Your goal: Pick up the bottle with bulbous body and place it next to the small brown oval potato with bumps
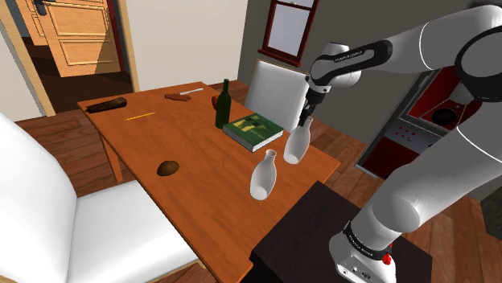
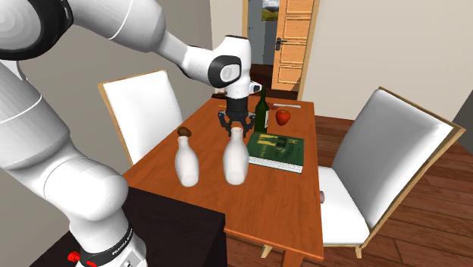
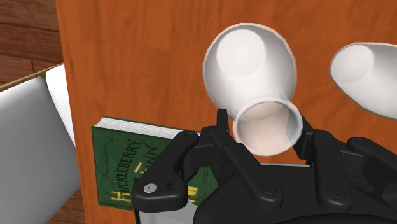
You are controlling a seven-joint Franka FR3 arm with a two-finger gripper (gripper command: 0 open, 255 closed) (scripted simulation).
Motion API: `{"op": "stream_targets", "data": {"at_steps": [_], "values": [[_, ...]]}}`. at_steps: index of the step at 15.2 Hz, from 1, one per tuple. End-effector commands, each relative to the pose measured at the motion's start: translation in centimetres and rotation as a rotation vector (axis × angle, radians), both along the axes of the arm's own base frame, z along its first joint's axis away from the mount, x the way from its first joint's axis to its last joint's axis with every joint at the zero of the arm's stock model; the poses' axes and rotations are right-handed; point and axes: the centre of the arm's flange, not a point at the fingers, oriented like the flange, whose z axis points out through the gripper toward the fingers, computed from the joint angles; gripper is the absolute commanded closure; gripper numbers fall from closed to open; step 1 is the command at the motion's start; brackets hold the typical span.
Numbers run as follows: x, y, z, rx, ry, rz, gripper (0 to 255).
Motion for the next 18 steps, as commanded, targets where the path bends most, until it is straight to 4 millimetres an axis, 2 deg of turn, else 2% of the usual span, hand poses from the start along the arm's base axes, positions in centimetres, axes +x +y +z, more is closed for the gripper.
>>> {"op": "stream_targets", "data": {"at_steps": [1,18], "values": [[0.1,0.0,1.1,0.0,0.0,0.0,255],[0.1,0.0,10.0,0.0,0.0,0.0,255]]}}
